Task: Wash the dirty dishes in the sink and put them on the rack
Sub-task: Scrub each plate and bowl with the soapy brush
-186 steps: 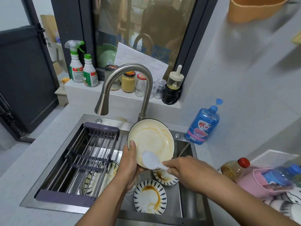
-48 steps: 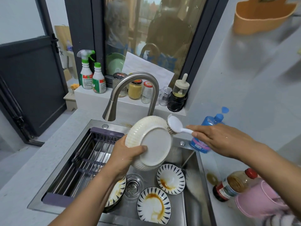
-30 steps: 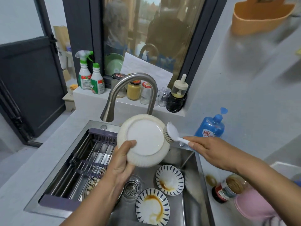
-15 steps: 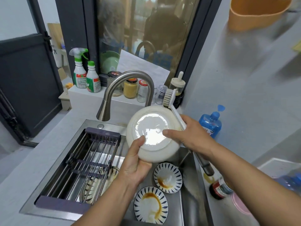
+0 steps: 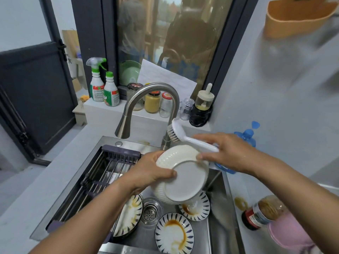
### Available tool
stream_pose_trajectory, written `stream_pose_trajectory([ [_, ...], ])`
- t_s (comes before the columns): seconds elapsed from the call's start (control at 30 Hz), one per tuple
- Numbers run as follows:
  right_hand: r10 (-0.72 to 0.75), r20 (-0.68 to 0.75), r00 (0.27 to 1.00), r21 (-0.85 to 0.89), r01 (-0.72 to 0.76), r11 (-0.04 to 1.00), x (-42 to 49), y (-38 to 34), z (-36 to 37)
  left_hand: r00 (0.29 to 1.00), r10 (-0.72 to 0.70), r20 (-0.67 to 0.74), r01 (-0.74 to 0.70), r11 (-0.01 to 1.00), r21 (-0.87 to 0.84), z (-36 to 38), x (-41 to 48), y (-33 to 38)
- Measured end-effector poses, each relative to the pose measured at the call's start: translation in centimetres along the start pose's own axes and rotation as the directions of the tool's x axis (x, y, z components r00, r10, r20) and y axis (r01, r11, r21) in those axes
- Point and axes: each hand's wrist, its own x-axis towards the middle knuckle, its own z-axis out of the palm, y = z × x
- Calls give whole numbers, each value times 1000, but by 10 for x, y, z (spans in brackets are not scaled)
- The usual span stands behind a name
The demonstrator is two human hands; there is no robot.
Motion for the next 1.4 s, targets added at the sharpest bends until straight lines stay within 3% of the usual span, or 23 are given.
stream_pose_trajectory([
  [0.1,-65,34,997,-328,73,942,-10,-15,-7,997,7,-75,2,994,111,1,1,-14],
  [0.2,-108,156,982,-494,172,852,-19,-28,5,994,35,-99,-22,991,134,4,1,-24],
  [0.33,2,107,994,-435,44,899,-13,-7,0,985,62,-160,-48,995,87,3,-3,-37],
  [0.47,113,129,985,-158,-92,983,-13,39,-1,969,10,-248,-65,975,-212,-2,-6,-46],
  [0.57,114,111,987,12,-116,993,-18,51,14,961,-89,-261,-71,836,-545,1,-3,-48],
  [0.67,98,92,991,28,-100,995,-22,52,32,955,-166,-247,-79,658,-749,5,2,-54],
  [0.9,63,90,994,-115,-52,992,-36,30,57,916,-367,-161,-52,289,-956,18,3,-52],
  [0.97,20,91,996,-203,-1,979,-41,22,68,909,-385,-162,-71,240,-968,21,4,-53],
  [1.07,18,63,998,-268,0,963,-41,28,74,911,-380,-162,-76,230,-970,20,5,-60],
  [1.17,106,78,991,-148,-93,985,-34,44,59,939,-321,-125,-43,252,-967,11,4,-73],
  [1.3,115,82,990,30,-118,993,-20,52,33,977,-211,-44,23,303,-953,4,1,-80],
  [1.4,128,109,986,56,-135,989,-9,55,18,985,-173,3,67,365,-929,0,-1,-82],
])
